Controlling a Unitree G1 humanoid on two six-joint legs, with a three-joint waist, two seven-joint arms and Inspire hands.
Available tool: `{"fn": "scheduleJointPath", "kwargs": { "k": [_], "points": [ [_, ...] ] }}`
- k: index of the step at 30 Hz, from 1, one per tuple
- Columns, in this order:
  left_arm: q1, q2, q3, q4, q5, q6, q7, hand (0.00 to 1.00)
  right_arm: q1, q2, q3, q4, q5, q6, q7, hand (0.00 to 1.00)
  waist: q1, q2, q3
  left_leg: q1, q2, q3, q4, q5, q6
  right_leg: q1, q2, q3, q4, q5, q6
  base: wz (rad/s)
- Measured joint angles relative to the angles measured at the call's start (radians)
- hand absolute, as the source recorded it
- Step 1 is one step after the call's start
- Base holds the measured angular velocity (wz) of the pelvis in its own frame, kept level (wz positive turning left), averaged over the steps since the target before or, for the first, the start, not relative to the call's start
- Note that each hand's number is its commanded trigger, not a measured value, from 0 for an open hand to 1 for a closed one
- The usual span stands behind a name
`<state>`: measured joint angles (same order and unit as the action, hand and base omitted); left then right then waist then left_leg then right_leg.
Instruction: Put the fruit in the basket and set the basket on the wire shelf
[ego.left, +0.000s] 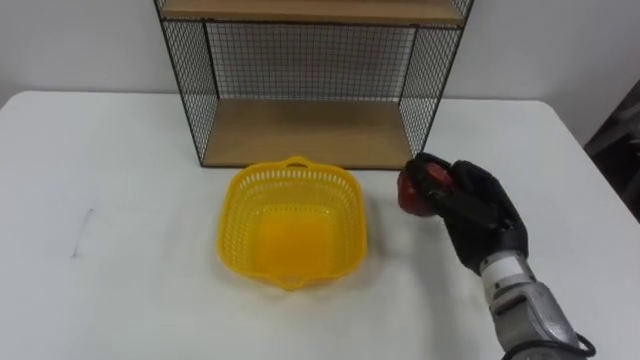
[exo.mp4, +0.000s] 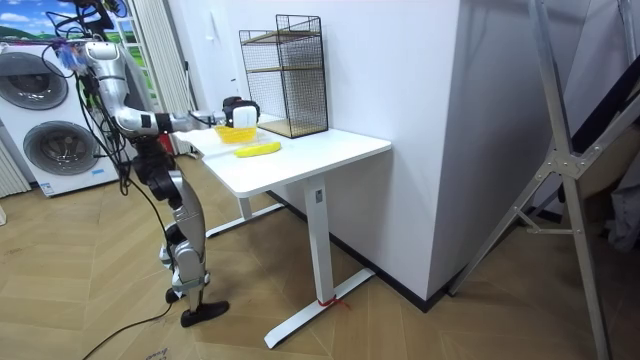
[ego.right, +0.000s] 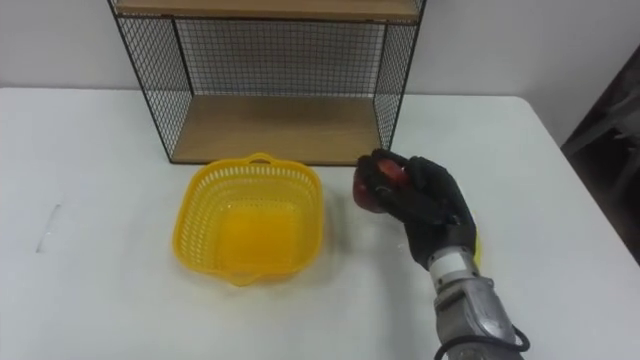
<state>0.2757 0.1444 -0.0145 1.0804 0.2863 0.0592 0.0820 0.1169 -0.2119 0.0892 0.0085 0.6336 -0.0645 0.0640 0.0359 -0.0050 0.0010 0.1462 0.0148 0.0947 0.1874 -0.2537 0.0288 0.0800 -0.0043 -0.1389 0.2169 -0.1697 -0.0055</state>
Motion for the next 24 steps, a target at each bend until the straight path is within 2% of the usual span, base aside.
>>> {"fn": "scheduleJointPath", "kwargs": {
  "k": [9,18,20,24],
  "points": [
    [-0.015,0.007,-0.030,0.000,0.001,0.000,-0.054,0.00,-0.074,-0.001,0.010,-0.049,-0.270,0.000,0.025,1.00,0.006,-0.001,0.0005,0.004,0.001,0.000,0.004,0.000,0.000,0.003,0.000,-0.005,0.000,0.001,-0.001,0.00],
    [-0.020,0.007,-0.030,0.002,0.000,0.000,-0.065,0.00,-0.074,0.001,0.084,-0.073,-0.566,0.001,0.080,1.00,0.028,-0.007,-0.0037,0.004,0.005,0.009,0.007,-0.001,-0.001,0.003,0.002,-0.003,0.002,0.001,-0.002,-0.01],
    [-0.020,0.009,-0.030,0.002,0.000,0.000,-0.065,0.00,-0.074,0.001,0.097,-0.073,-0.589,0.001,0.093,1.00,0.031,-0.012,-0.0064,0.004,0.005,0.008,0.002,-0.001,-0.001,0.003,0.002,-0.003,0.002,0.001,-0.002,0.00],
    [-0.023,0.023,-0.031,0.002,0.000,0.001,-0.067,0.00,-0.082,-0.004,0.124,-0.073,-0.624,0.006,0.102,1.00,0.038,-0.023,-0.0055,0.003,0.004,0.002,0.003,-0.001,-0.001,0.004,0.002,-0.005,0.001,0.002,-0.002,0.00]
  ]
}}
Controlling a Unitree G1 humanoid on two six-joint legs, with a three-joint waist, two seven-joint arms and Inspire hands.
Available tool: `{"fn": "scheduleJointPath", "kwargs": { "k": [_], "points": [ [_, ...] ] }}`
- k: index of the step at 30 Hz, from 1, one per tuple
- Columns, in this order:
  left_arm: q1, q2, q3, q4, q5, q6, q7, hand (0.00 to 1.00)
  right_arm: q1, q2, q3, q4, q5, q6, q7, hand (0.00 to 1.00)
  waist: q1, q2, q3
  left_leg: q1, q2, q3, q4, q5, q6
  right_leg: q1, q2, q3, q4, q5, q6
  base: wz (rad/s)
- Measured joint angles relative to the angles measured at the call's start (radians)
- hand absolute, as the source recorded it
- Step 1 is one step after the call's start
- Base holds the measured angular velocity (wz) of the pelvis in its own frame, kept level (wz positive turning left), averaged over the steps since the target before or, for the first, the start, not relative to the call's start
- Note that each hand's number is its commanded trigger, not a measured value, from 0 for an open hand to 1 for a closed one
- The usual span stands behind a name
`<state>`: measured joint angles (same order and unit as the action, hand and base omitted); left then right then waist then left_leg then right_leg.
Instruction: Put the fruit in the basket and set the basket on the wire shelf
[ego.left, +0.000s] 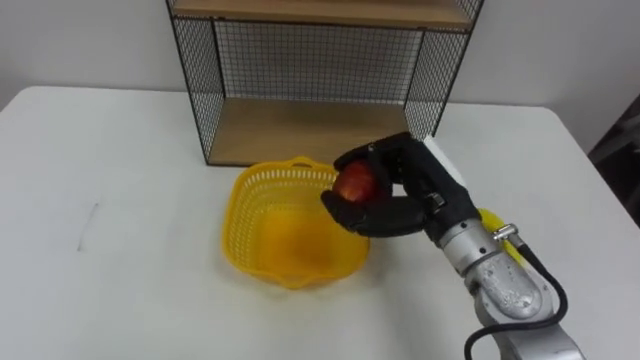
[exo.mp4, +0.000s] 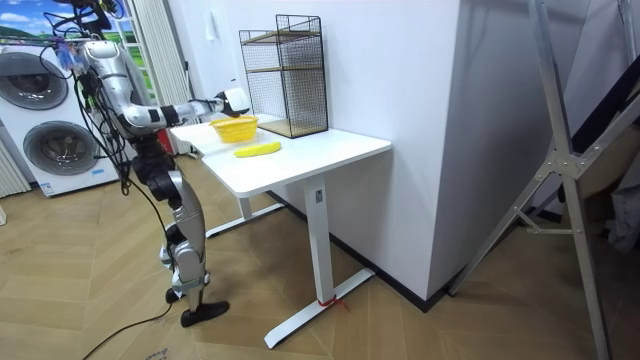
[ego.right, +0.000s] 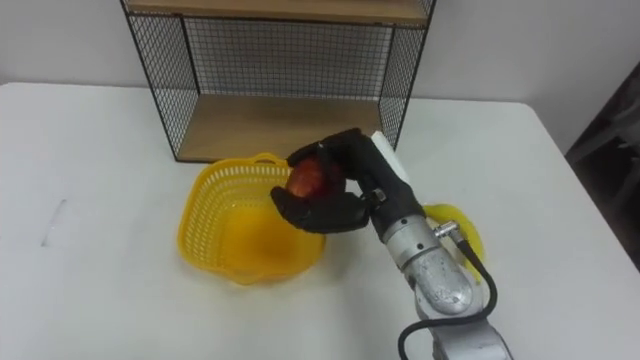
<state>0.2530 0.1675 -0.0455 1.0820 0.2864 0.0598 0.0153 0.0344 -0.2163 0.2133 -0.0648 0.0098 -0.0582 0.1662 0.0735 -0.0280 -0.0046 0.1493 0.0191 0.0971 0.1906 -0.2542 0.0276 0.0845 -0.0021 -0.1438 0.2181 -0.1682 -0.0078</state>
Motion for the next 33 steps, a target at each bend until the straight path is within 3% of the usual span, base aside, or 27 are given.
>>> {"fn": "scheduleJointPath", "kwargs": {
  "k": [6,7,8,9,14,18,33],
  "points": [
    [-0.022,0.008,0.000,-0.002,0.000,0.001,-0.001,0.00,-0.005,0.002,0.017,0.000,-0.039,0.009,0.003,0.97,0.018,-0.004,0.0013,-0.002,0.000,-0.011,0.000,0.000,0.000,0.003,-0.002,-0.010,-0.004,0.000,0.000,0.04],
    [-0.022,0.008,-0.002,-0.002,0.000,0.002,-0.001,0.00,-0.005,0.002,0.020,0.000,-0.048,0.009,0.004,0.63,0.019,-0.004,0.0013,-0.003,0.001,-0.014,0.000,0.000,0.000,0.003,-0.002,-0.012,-0.005,0.000,0.000,0.07],
    [-0.023,0.010,-0.011,-0.002,0.000,0.003,-0.004,0.00,-0.010,0.002,0.028,0.000,-0.067,0.016,0.006,0.12,0.020,-0.003,0.0021,-0.005,0.002,-0.017,0.000,0.000,0.000,0.003,-0.002,-0.014,-0.008,0.001,-0.001,0.05],
    [-0.024,0.010,-0.014,-0.002,0.000,0.005,-0.009,0.00,-0.016,0.002,0.036,0.000,-0.106,0.022,0.011,0.00,0.021,-0.002,0.0035,-0.006,0.002,-0.017,-0.001,0.000,0.000,0.003,-0.002,-0.015,-0.011,0.001,-0.001,0.03],
    [-0.038,0.018,-0.014,-0.016,0.001,0.006,-0.029,0.00,-0.020,0.002,0.052,0.016,-0.180,0.041,0.018,0.00,0.042,-0.012,0.0182,-0.008,0.001,-0.018,-0.002,0.001,-0.002,0.002,0.000,-0.019,-0.013,0.001,-0.001,0.00],
    [-0.033,0.020,-0.015,-0.033,0.001,0.023,-0.028,0.00,-0.021,0.003,0.061,0.023,-0.186,0.080,0.036,0.00,0.049,-0.018,0.0171,-0.014,0.000,-0.019,0.001,0.001,-0.002,-0.002,-0.001,-0.021,-0.015,0.001,-0.001,0.00],
    [-0.032,0.020,-0.010,-0.047,0.002,0.044,-0.042,0.00,-0.033,0.014,0.060,0.048,-0.211,0.104,0.056,0.00,0.042,-0.021,0.0152,-0.022,0.000,-0.033,0.014,0.001,-0.001,0.004,-0.005,-0.030,-0.013,0.002,-0.002,0.02]
  ]
}}
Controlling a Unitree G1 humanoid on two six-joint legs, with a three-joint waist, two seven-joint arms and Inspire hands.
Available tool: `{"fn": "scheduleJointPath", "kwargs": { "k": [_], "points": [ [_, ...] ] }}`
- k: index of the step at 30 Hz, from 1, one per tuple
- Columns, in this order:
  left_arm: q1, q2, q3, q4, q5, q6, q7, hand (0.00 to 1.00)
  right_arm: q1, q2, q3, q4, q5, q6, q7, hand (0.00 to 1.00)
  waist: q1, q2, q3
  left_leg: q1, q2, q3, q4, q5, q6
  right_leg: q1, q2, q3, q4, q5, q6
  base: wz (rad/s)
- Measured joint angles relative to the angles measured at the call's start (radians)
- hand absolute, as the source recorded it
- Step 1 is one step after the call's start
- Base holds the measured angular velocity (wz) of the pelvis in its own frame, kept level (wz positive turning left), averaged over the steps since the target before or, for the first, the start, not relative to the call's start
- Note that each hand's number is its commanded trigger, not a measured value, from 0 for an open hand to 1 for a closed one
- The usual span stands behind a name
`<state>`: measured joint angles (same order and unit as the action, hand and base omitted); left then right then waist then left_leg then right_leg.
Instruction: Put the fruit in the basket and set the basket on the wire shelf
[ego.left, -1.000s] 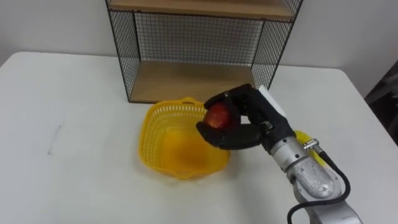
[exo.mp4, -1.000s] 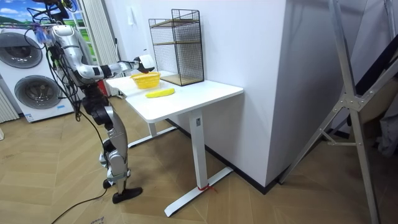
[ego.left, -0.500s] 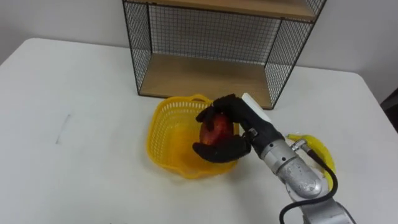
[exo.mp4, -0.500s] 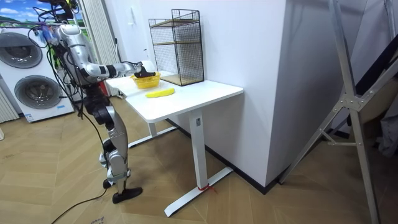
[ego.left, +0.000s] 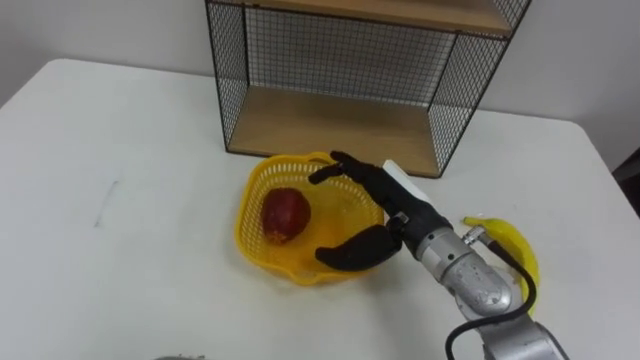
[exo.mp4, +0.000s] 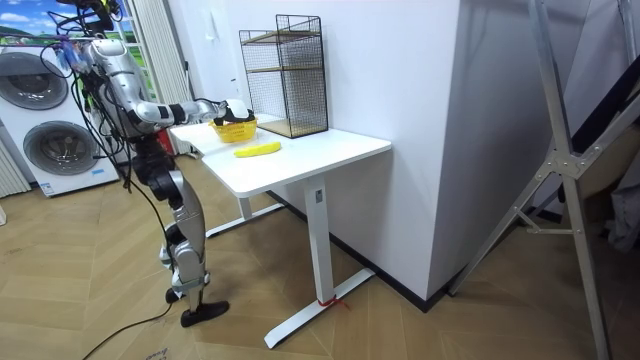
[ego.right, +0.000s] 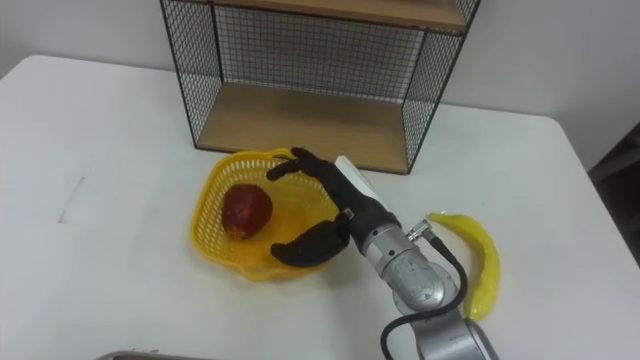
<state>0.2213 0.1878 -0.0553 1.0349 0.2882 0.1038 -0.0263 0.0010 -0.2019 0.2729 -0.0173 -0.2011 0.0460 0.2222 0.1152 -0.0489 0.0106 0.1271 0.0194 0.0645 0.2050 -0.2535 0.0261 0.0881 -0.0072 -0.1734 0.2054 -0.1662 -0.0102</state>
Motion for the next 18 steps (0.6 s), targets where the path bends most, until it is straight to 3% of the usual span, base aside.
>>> {"fn": "scheduleJointPath", "kwargs": {
  "k": [18],
  "points": [
    [0.000,-0.003,0.004,-0.002,0.000,0.000,0.003,0.00,0.000,0.002,0.000,0.004,0.048,0.000,0.000,0.00,-0.002,0.027,-0.0015,0.004,0.000,-0.001,-0.002,0.000,0.000,0.004,0.001,0.003,-0.001,0.001,0.000,0.00]
  ]
}}
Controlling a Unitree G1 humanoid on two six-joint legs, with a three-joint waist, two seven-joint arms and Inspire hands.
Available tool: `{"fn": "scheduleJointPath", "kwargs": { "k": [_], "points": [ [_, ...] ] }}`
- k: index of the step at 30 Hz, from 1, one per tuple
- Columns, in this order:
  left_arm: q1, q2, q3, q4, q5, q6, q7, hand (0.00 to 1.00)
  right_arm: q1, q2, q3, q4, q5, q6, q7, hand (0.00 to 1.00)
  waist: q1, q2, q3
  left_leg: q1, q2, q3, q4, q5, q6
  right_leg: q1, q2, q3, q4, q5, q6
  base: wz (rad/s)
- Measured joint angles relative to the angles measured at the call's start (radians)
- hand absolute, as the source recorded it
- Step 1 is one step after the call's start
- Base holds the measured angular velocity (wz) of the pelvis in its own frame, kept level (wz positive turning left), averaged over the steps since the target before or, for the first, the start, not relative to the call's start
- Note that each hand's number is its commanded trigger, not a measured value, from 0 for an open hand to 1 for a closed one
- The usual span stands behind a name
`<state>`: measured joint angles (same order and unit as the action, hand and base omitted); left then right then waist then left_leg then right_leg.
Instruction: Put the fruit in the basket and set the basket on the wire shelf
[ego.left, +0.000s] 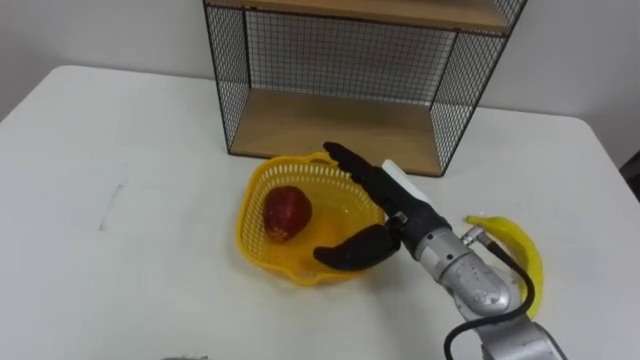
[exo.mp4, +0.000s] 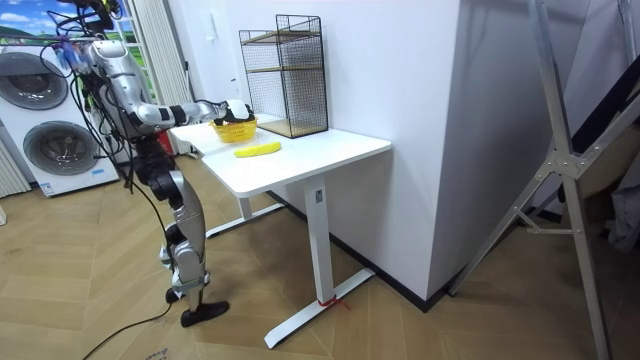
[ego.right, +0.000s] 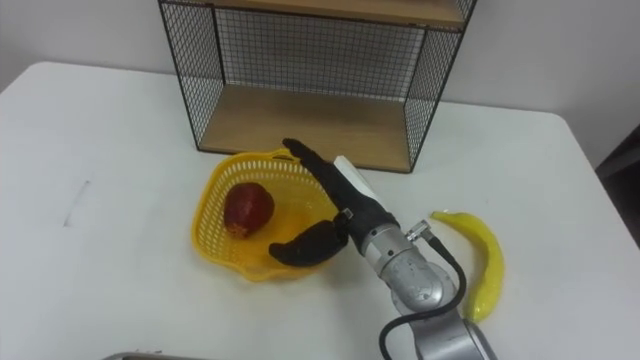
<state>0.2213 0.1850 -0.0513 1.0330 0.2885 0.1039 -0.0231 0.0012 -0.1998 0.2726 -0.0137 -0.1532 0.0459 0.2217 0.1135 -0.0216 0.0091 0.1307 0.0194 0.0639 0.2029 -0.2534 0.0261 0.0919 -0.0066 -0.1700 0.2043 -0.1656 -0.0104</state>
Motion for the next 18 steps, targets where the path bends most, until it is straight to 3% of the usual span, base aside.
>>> {"fn": "scheduleJointPath", "kwargs": {
  "k": [5,8,13,18],
  "points": [
    [0.008,-0.004,-0.001,0.008,0.005,-0.001,0.015,0.00,0.001,0.001,-0.006,0.003,0.131,0.000,-0.001,0.00,-0.004,0.001,0.0008,0.003,0.000,0.000,0.000,0.000,0.000,0.004,0.001,0.000,-0.001,0.000,0.000,0.00],
    [0.007,-0.011,0.001,0.027,0.008,-0.002,0.018,0.00,0.001,0.004,-0.056,0.000,0.267,-0.002,-0.012,0.00,-0.008,0.002,0.0004,0.003,-0.002,-0.001,0.001,0.000,0.000,0.005,0.001,-0.001,-0.001,0.000,0.000,0.00],
    [0.034,-0.018,0.007,0.030,0.008,-0.003,0.018,0.00,0.000,0.005,-0.121,-0.001,0.356,-0.007,-0.076,0.00,-0.017,0.005,-0.0027,0.005,-0.002,0.001,0.001,0.000,0.000,0.005,0.002,0.002,-0.001,0.000,0.000,0.00],
    [0.050,-0.018,0.009,0.041,0.008,-0.009,0.018,0.00,0.002,-0.001,-0.171,0.000,0.439,-0.042,-0.136,0.00,-0.044,0.006,-0.0071,0.006,-0.002,0.007,0.003,0.000,0.000,0.005,0.001,0.005,0.001,0.000,0.000,0.00]
  ]
}}
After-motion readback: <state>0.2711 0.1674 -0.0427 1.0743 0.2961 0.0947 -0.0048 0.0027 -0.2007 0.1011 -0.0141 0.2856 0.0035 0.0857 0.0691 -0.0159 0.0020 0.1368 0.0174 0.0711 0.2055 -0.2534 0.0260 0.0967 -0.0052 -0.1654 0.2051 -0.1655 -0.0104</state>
